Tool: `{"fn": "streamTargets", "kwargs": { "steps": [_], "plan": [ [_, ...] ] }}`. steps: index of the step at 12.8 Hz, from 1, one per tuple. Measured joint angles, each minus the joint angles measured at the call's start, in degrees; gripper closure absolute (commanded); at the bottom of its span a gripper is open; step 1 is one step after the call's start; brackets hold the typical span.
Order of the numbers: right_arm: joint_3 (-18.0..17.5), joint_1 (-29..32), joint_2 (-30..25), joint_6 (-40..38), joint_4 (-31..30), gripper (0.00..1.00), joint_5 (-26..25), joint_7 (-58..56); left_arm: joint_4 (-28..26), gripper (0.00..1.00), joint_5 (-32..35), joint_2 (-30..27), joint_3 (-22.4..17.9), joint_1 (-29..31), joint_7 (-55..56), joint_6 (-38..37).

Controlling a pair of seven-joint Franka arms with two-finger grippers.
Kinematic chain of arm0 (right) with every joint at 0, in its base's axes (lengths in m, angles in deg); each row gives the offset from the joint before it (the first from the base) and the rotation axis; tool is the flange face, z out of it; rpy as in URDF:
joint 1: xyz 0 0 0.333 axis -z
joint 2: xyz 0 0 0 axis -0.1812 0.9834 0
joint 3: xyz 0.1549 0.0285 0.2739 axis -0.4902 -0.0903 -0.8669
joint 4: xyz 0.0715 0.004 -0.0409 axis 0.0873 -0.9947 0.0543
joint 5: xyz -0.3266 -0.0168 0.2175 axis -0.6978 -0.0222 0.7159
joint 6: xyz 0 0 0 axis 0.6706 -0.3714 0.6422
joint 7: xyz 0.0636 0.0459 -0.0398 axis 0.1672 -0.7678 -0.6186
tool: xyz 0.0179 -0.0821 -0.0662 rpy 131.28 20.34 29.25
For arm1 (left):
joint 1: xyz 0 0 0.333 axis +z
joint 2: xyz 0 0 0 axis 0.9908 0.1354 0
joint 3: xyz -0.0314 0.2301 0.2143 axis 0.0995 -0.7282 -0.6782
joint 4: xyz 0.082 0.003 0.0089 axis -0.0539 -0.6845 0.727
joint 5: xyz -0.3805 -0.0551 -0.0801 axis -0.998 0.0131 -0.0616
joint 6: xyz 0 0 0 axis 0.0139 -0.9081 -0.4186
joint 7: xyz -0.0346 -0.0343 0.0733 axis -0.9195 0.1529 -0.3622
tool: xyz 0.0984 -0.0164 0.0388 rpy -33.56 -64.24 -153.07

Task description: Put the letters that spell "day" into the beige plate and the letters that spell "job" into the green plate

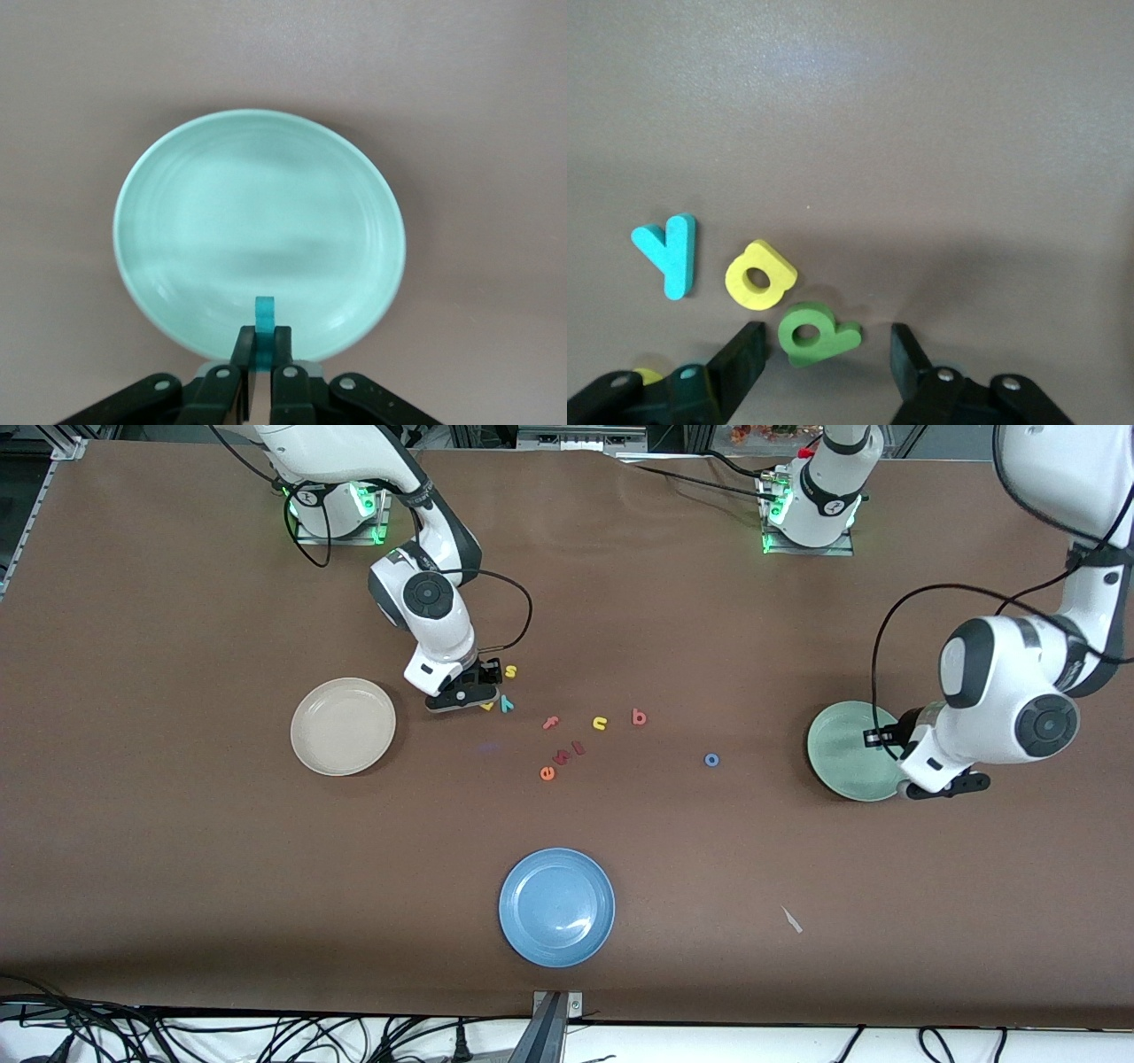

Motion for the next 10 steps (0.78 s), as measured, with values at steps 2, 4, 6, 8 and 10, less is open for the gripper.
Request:
{"fn": "streamTargets", "kwargs": {
  "steps": [2,4,6,8,10],
  "plan": [
    [0.03,0.00,-0.11,0.00,0.00,0.50,0.00,0.00,-0.01,1.00,1.43,2.91,0.48,-0.11,-0.63,1.82],
    [0.03,0.00,-0.12,0.00,0.00,0.58,0.00,-0.01,0.01,0.01,1.59,3.65,0.47,0.08,-1.52,2.07],
    [0.06,0.00,-0.15,0.02,0.00,0.65,0.00,-0.01,0.38,0.00,1.60,3.63,0.42,0.95,-2.42,2.07],
    [0.06,0.00,-0.23,0.00,-0.02,0.66,0.00,-0.01,1.23,0.00,1.60,3.37,0.47,1.37,-3.01,2.03],
    [0.08,0.00,-0.28,0.01,-0.01,0.68,0.00,-0.07,2.31,0.00,0.94,2.37,1.65,1.32,-2.02,1.51]
  ]
}}
